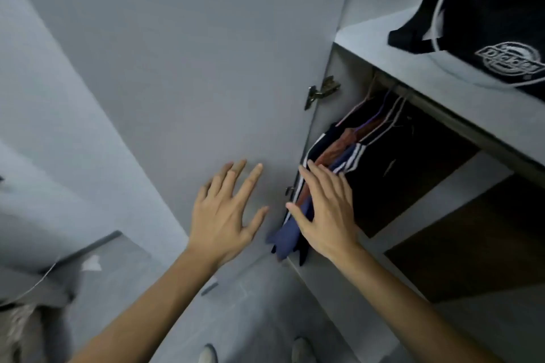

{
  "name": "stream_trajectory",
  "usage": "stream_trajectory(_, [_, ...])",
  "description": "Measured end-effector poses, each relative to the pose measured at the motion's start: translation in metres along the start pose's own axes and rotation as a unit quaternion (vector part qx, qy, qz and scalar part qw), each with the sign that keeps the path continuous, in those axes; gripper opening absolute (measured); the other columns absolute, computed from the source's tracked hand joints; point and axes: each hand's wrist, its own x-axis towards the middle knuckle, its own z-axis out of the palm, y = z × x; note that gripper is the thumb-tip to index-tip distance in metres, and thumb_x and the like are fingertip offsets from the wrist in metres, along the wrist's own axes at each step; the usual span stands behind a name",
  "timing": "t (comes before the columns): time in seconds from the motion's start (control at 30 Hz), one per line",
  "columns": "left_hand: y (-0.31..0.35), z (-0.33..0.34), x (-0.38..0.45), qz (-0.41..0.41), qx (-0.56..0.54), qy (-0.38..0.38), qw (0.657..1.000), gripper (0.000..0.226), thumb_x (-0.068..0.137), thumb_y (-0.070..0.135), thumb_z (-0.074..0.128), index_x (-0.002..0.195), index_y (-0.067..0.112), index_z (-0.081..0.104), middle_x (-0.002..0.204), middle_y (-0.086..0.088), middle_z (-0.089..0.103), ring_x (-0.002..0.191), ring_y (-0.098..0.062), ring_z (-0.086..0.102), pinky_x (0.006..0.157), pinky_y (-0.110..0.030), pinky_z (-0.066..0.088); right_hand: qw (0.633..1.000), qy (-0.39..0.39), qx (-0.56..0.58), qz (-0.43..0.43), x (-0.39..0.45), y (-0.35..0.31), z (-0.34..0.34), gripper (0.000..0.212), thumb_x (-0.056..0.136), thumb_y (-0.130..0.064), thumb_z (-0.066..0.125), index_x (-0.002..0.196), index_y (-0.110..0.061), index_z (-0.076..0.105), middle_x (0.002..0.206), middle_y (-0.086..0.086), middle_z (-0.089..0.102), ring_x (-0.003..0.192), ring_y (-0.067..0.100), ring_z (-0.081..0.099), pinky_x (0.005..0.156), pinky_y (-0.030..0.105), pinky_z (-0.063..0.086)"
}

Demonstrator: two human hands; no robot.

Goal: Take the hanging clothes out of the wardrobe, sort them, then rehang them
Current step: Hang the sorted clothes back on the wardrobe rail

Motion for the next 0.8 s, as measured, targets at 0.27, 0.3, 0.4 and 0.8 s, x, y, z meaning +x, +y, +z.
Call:
stream_trajectory(0.27, [-0.042, -0.066, -0.138, -0.275, 0.069, 0.038, 0.958, 0.076, 0.095, 0.064, 0.052, 0.162, 0.032, 0.034, 0.165, -0.002, 0.036, 0.153, -0.03, 0.032, 0.115, -0.049, 0.035, 0.972, -0.098, 0.119, -0.176, -0.005, -0.111, 0.046, 0.068, 0.097, -0.055, 0.061, 0.155, -0.021, 0.045, 0.159, 0.0, 0.044, 0.148, 0.024, 0.04, 0.126, 0.053, 0.02])
stream_trajectory(0.3, [-0.052, -0.076, -0.159, -0.305, 0.084, 0.043, 0.948, 0.077, 0.094, 0.065, 0.052, 0.162, 0.032, 0.035, 0.165, -0.003, 0.036, 0.153, -0.031, 0.032, 0.115, -0.05, 0.035, 0.966, -0.108, 0.131, -0.196, -0.006, -0.131, 0.052, 0.068, 0.097, -0.055, 0.06, 0.155, -0.022, 0.045, 0.159, -0.001, 0.044, 0.147, 0.024, 0.04, 0.126, 0.052, 0.02])
stream_trajectory(0.4, [-0.082, -0.106, -0.22, -0.387, 0.111, 0.067, 0.913, 0.078, 0.093, 0.065, 0.052, 0.161, 0.031, 0.036, 0.163, -0.004, 0.038, 0.151, -0.031, 0.034, 0.115, -0.052, 0.036, 0.943, -0.134, 0.17, -0.251, -0.012, -0.198, 0.072, 0.068, 0.095, -0.055, 0.059, 0.154, -0.023, 0.046, 0.158, -0.003, 0.045, 0.145, 0.023, 0.04, 0.122, 0.051, 0.028])
stream_trajectory(0.8, [-0.212, -0.22, -0.477, -0.613, 0.161, 0.129, 0.763, 0.08, 0.089, 0.065, 0.051, 0.161, 0.032, 0.037, 0.163, -0.004, 0.038, 0.15, -0.03, 0.035, 0.112, -0.049, 0.037, 0.852, -0.25, 0.212, -0.408, -0.084, -0.522, 0.156, 0.072, 0.096, -0.063, 0.053, 0.159, -0.032, 0.035, 0.16, -0.005, 0.041, 0.147, 0.021, 0.036, 0.119, 0.053, 0.032])
